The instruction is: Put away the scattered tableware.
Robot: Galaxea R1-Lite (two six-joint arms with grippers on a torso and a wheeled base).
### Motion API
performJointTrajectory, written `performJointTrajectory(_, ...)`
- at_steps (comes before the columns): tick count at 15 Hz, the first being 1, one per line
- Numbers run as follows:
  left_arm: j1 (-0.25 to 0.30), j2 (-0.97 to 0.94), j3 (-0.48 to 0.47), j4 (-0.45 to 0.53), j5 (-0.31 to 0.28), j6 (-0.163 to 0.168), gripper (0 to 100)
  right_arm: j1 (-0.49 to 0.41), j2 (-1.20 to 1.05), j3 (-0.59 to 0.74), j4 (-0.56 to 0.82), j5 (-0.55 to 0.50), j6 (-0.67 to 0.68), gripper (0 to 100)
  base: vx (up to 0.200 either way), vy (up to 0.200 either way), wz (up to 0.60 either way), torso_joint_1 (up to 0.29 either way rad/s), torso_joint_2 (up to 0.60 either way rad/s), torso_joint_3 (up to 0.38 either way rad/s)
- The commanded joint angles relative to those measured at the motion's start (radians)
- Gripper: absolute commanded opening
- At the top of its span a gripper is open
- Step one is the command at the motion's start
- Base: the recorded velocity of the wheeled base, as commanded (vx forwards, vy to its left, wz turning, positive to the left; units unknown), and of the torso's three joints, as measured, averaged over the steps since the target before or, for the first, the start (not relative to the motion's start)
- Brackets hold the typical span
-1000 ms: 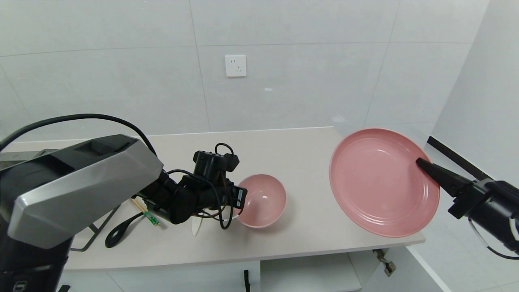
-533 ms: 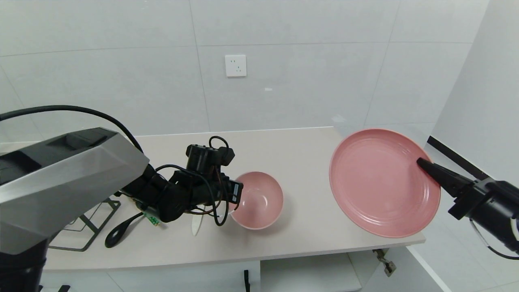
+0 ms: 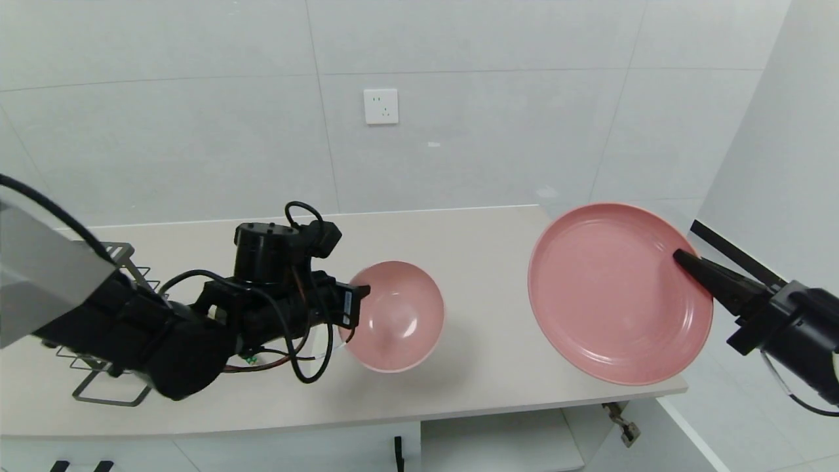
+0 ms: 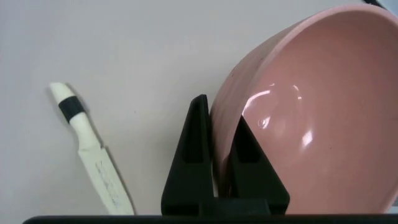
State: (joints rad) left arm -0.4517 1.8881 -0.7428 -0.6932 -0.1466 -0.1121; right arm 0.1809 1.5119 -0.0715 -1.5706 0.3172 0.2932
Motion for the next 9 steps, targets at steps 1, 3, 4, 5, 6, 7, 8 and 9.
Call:
performJointTrajectory(1, 0.004, -0.231, 0.16, -0.02, -0.01, -0.031, 0, -0.001, -0.024, -0.044, 0.0, 0.0, 0.001, 0, 0.0, 0.0, 0.0, 0.0, 0.0, 0.0)
performJointTrajectory(3, 0.007, -0.333, 0.26, -0.08, -0.019, -0.061, 0, 0.002, -0.05, -0.077, 0.0, 0.01, 0.006, 0, 0.0, 0.0, 0.0, 0.0, 0.0, 0.0)
performJointTrajectory(4, 0.016, -0.371, 0.301, -0.118, -0.019, -0.061, 0, 0.0, -0.065, -0.076, 0.0, 0.039, 0.007, 0, 0.0, 0.0, 0.0, 0.0, 0.0, 0.0)
performJointTrajectory(5, 0.031, -0.402, 0.335, -0.152, -0.019, -0.055, 0, 0.0, -0.075, -0.076, 0.0, 0.056, 0.006, 0, 0.0, 0.0, 0.0, 0.0, 0.0, 0.0)
performJointTrajectory(6, 0.041, -0.438, 0.375, -0.198, -0.019, -0.046, 0, 0.0, -0.079, -0.074, 0.0, 0.068, 0.006, 0, 0.0, 0.0, 0.0, 0.0, 0.0, 0.0)
performJointTrajectory(7, 0.067, -0.494, 0.444, -0.275, -0.021, -0.021, 0, 0.006, -0.079, -0.076, 0.0, 0.069, 0.004, 0, 0.0, 0.0, 0.0, 0.0, 0.0, 0.0)
performJointTrajectory(8, 0.073, -0.524, 0.47, -0.299, -0.024, -0.021, 0, 0.025, -0.079, -0.074, 0.0, 0.066, 0.004, 0, 0.0, 0.0, 0.0, 0.0, 0.0, 0.0)
performJointTrajectory(9, 0.077, -0.569, 0.488, -0.292, -0.025, -0.023, 0, 0.052, -0.081, -0.07, 0.0, 0.063, 0.007, 0, 0.0, 0.0, 0.0, 0.0, 0.0, 0.0)
